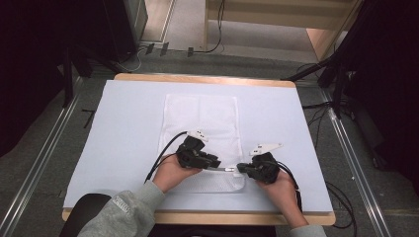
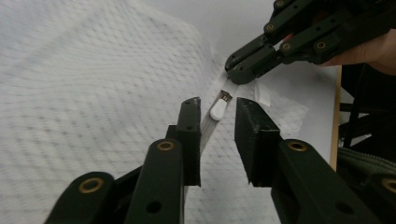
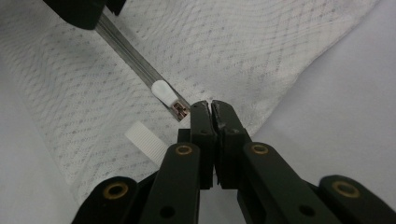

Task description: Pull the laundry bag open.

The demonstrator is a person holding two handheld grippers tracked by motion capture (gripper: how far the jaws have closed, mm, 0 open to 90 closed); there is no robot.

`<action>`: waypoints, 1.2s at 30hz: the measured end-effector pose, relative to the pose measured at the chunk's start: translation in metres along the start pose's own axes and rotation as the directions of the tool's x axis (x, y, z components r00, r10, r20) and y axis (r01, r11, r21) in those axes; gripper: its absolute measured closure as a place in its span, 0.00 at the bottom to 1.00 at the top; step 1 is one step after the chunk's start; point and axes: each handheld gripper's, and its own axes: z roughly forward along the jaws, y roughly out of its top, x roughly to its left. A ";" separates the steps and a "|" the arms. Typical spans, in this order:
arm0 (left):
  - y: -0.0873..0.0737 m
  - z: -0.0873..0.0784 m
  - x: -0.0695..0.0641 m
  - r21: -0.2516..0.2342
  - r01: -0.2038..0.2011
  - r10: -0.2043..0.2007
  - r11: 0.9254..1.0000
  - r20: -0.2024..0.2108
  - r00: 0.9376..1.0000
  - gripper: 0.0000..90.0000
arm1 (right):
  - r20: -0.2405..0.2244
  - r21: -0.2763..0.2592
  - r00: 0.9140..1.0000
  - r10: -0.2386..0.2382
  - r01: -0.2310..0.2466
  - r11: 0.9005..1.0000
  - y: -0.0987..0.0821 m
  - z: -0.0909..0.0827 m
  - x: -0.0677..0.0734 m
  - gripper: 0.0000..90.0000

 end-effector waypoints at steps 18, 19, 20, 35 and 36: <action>0.001 0.038 0.001 0.049 0.009 -0.009 0.999 -0.008 1.000 0.89 | 0.006 0.000 1.000 -0.019 0.019 1.000 0.000 0.000 0.001 0.99; 0.001 0.039 0.000 0.049 0.010 -0.010 0.999 -0.006 1.000 0.89 | 0.008 0.000 1.000 -0.022 0.022 1.000 0.000 0.000 0.001 0.99; 0.001 0.040 -0.001 0.045 0.010 -0.010 0.999 -0.007 1.000 0.89 | 0.009 -0.001 1.000 -0.024 0.024 1.000 0.000 0.000 0.001 0.99; 0.004 0.043 -0.006 0.047 -0.019 0.020 0.999 -0.020 1.000 0.87 | 0.008 0.003 1.000 -0.024 0.024 1.000 0.000 0.000 0.002 0.98; 0.003 0.042 -0.002 0.037 0.010 -0.009 0.999 -0.005 1.000 0.87 | 0.009 0.002 1.000 -0.024 0.024 1.000 0.000 0.000 0.002 0.98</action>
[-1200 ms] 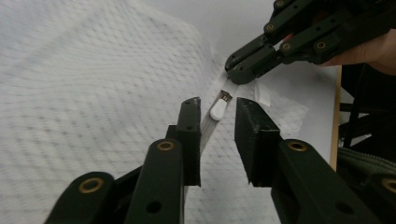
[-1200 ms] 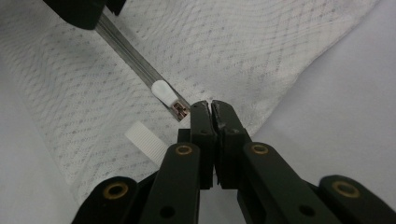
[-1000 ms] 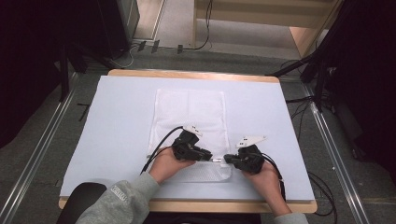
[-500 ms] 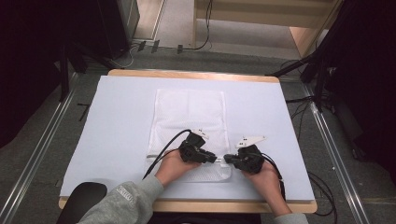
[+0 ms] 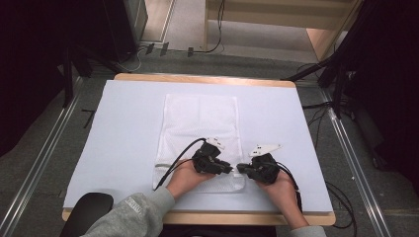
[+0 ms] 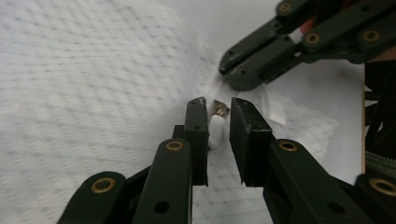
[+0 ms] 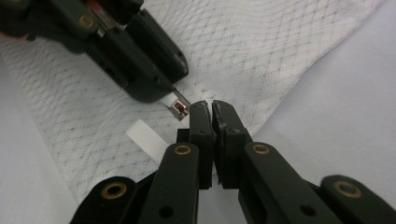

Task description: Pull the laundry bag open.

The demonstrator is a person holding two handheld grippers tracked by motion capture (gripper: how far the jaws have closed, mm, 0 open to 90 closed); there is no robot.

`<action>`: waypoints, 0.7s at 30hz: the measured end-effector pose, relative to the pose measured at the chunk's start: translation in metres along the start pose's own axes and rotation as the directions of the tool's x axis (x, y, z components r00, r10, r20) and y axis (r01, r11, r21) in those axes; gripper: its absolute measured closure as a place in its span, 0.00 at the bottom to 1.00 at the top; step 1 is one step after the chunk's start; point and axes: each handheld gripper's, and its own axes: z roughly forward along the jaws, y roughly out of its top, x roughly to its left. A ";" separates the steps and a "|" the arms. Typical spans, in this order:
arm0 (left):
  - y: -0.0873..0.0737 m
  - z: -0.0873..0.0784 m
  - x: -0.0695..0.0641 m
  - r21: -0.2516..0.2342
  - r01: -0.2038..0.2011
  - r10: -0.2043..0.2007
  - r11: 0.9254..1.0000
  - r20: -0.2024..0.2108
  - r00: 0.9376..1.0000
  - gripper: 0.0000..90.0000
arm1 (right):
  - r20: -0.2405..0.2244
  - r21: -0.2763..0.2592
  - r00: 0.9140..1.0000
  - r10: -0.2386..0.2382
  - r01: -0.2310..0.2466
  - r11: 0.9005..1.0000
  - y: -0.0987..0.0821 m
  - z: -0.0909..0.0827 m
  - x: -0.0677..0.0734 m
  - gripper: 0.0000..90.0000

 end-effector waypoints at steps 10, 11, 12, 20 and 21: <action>0.000 0.004 -0.002 0.005 -0.002 0.001 1.000 0.021 1.000 0.86 | -0.001 0.002 1.000 0.002 -0.002 1.000 0.000 0.000 0.000 0.98; 0.000 0.004 -0.002 0.002 -0.002 0.002 1.000 0.019 1.000 0.86 | -0.001 0.002 1.000 0.003 -0.003 1.000 0.000 0.000 0.000 0.98; 0.000 0.004 -0.002 0.002 -0.004 0.004 1.000 0.018 1.000 0.86 | -0.001 0.002 1.000 0.002 -0.002 1.000 0.000 0.000 0.000 0.98; -0.001 0.004 -0.002 0.014 0.012 -0.013 1.000 0.044 0.999 0.86 | -0.005 0.002 1.000 0.001 -0.001 1.000 0.000 0.000 0.000 0.98; -0.001 0.003 -0.002 0.019 0.010 -0.011 1.000 0.043 0.999 0.86 | -0.006 0.003 1.000 0.002 -0.002 1.000 0.000 0.000 0.000 0.98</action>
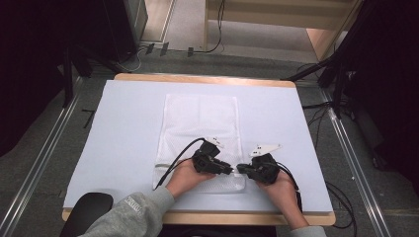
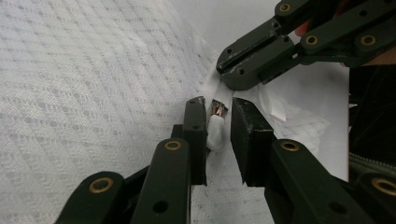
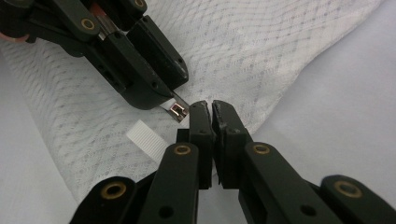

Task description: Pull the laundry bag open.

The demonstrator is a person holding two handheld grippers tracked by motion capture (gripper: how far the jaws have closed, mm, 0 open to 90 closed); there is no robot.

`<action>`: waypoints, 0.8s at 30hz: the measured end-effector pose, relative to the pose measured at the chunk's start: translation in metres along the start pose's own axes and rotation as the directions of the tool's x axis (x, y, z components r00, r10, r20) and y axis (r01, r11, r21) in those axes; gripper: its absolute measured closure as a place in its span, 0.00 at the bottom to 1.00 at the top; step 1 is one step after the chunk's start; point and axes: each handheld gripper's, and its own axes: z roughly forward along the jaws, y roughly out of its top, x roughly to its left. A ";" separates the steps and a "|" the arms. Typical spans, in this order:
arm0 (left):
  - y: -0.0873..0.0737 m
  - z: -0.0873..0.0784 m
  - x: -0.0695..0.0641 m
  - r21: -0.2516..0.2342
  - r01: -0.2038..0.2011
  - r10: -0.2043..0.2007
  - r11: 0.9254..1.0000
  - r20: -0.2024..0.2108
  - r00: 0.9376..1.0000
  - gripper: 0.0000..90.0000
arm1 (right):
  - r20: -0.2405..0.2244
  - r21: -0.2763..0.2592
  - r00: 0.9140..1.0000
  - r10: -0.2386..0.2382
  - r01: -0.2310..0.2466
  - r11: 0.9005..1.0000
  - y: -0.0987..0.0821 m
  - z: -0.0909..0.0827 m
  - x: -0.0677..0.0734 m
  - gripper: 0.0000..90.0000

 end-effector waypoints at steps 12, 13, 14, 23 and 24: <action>-0.001 0.003 0.001 -0.003 0.035 -0.034 0.999 0.050 0.998 0.89 | 0.002 0.002 1.000 -0.001 0.001 1.000 0.000 0.000 0.000 0.98; -0.001 0.004 0.000 -0.002 0.030 -0.030 1.000 0.047 0.998 0.89 | 0.002 0.002 1.000 -0.001 0.001 1.000 0.000 0.000 0.000 0.98; -0.001 0.004 -0.001 -0.001 0.022 -0.022 1.000 0.042 0.999 0.89 | 0.001 0.002 1.000 -0.001 0.001 1.000 0.000 0.000 0.000 0.98; -0.001 0.005 0.001 0.004 0.019 -0.020 1.000 0.036 0.999 0.98 | 0.005 0.000 1.000 -0.004 0.004 1.000 0.000 0.000 0.001 0.98; -0.001 0.005 0.001 0.005 0.023 -0.023 1.000 0.039 0.999 0.98 | 0.006 0.000 1.000 -0.005 0.005 1.000 0.000 0.000 0.001 0.98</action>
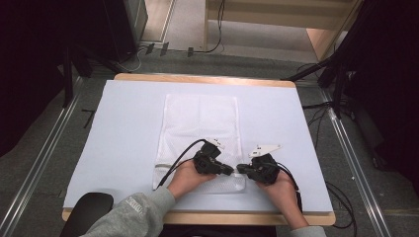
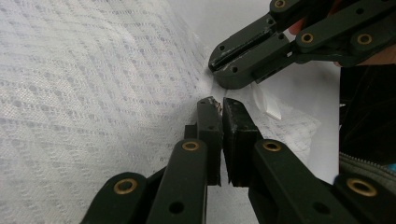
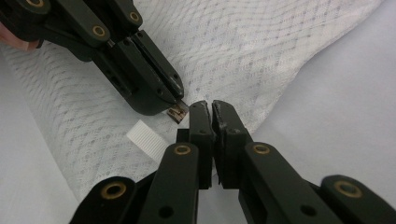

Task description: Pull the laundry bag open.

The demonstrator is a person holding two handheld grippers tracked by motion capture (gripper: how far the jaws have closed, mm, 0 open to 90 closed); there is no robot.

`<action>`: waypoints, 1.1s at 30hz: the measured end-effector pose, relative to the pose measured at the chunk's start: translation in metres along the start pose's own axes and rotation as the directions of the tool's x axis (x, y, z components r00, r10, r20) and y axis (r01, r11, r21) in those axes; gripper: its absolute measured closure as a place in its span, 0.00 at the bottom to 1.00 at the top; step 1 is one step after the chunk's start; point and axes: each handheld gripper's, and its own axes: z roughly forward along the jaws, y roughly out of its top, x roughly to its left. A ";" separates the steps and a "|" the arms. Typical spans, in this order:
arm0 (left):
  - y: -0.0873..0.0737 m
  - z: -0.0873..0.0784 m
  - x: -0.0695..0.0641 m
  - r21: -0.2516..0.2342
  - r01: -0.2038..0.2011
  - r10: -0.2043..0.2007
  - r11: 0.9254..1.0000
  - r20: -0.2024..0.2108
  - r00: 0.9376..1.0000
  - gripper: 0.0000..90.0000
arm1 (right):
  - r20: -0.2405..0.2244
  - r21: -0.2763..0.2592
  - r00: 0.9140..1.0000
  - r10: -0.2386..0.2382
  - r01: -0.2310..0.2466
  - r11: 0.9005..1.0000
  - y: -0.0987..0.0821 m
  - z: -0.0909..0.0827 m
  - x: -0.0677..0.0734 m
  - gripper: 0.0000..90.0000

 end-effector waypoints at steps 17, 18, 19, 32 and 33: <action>0.002 -0.007 0.008 0.038 0.050 -0.051 0.998 0.043 0.998 0.98 | 0.007 -0.027 0.998 -0.062 0.062 0.998 -0.004 0.002 0.004 1.00; 0.002 -0.007 0.009 0.041 0.051 -0.053 0.998 0.043 0.998 0.98 | 0.006 -0.028 0.998 -0.064 0.064 0.998 -0.004 0.002 0.004 1.00; 0.002 -0.008 0.009 0.042 0.053 -0.055 0.998 0.043 0.998 0.98 | 0.006 -0.028 0.998 -0.064 0.064 0.998 -0.004 0.002 0.004 1.00; -0.003 -0.031 0.019 0.070 0.070 -0.072 0.995 0.035 0.997 0.98 | -0.013 -0.035 0.999 -0.052 0.051 0.998 -0.005 0.001 0.001 1.00; -0.004 -0.034 0.020 0.062 0.079 -0.082 0.995 0.036 0.996 0.98 | -0.014 -0.036 0.999 -0.051 0.051 0.998 -0.005 0.001 0.001 1.00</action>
